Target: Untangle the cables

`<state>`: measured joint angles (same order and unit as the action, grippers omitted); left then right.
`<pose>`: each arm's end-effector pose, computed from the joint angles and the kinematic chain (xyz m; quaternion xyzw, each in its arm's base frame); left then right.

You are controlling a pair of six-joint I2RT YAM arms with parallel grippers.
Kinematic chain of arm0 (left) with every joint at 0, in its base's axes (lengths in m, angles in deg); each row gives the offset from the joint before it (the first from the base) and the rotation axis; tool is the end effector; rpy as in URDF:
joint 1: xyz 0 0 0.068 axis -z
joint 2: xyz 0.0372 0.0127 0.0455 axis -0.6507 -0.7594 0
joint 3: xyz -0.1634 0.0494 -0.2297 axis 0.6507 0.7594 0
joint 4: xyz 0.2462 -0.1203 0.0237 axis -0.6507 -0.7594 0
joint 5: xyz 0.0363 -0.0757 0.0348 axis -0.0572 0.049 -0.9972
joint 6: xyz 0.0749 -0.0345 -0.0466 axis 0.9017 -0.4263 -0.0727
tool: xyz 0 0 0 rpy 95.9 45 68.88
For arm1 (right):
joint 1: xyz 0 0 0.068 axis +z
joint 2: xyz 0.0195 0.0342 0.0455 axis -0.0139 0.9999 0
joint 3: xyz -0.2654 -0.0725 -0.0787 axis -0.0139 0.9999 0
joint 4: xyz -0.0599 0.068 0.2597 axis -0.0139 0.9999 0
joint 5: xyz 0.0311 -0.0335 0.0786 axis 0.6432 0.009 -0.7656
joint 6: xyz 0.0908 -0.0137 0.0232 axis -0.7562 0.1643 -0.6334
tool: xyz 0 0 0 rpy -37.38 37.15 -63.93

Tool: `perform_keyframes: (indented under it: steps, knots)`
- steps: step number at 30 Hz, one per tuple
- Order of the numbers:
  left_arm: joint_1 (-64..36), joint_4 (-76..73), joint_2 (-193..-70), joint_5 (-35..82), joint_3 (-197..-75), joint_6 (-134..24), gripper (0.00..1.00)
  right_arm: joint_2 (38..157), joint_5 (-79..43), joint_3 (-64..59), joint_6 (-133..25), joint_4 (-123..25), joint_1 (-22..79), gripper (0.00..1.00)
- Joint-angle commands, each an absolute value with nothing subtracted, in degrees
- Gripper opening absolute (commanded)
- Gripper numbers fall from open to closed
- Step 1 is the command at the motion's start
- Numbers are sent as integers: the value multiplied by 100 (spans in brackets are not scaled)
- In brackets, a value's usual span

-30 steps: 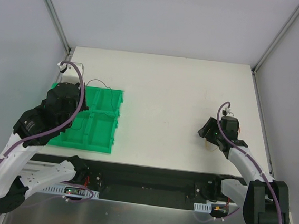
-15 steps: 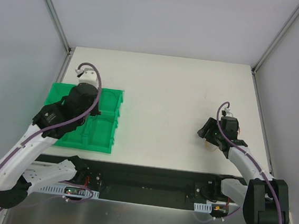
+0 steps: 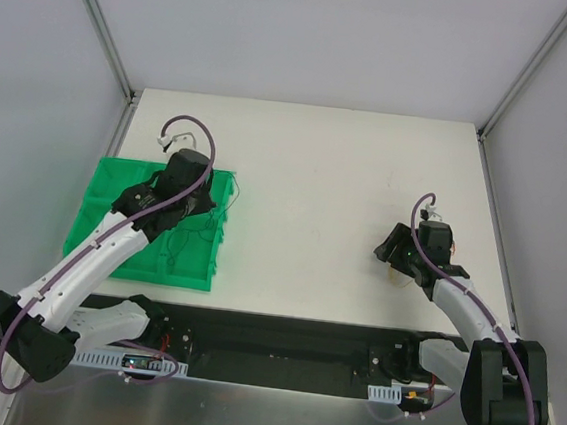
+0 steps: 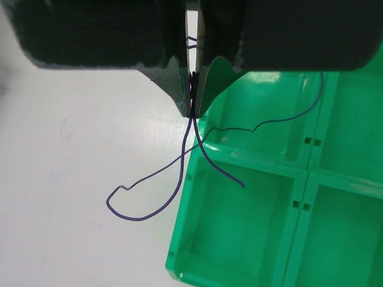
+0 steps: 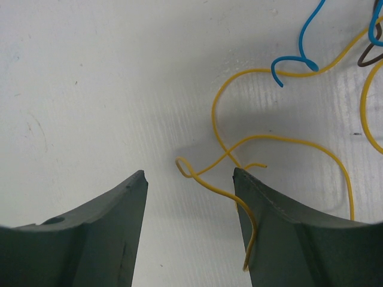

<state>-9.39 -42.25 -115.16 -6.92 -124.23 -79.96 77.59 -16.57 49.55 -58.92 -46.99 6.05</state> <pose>0.2377 -0.1061 0.3245 -0.1237 0.8756 -0.0976 0.4567 0.2472 0.0395 0.1444 0.0157 0.9054 0.1192 0.4071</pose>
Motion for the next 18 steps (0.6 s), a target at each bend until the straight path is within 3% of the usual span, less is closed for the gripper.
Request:
perform_keyframes:
  steps: [1, 6, 13, 18]
  knots:
    - [-1194, -3138, -11625, 74, -12276, -8423, 0, 7702, -1701, 4869, -5805, -4850, 588, 63]
    - [-1536, -2724, -11538, 137, -11777, -8406, 0, 7676, -1692, 4895, -5814, -4850, 588, 63]
    - [-1677, -2811, -10107, -821, -10108, -8641, 0, 7737, -1753, 4860, -5805, -4876, 588, 63]
    - [-1721, -3092, -9717, -647, -9420, -9319, 0, 7843, -1797, 4834, -5796, -4894, 588, 63]
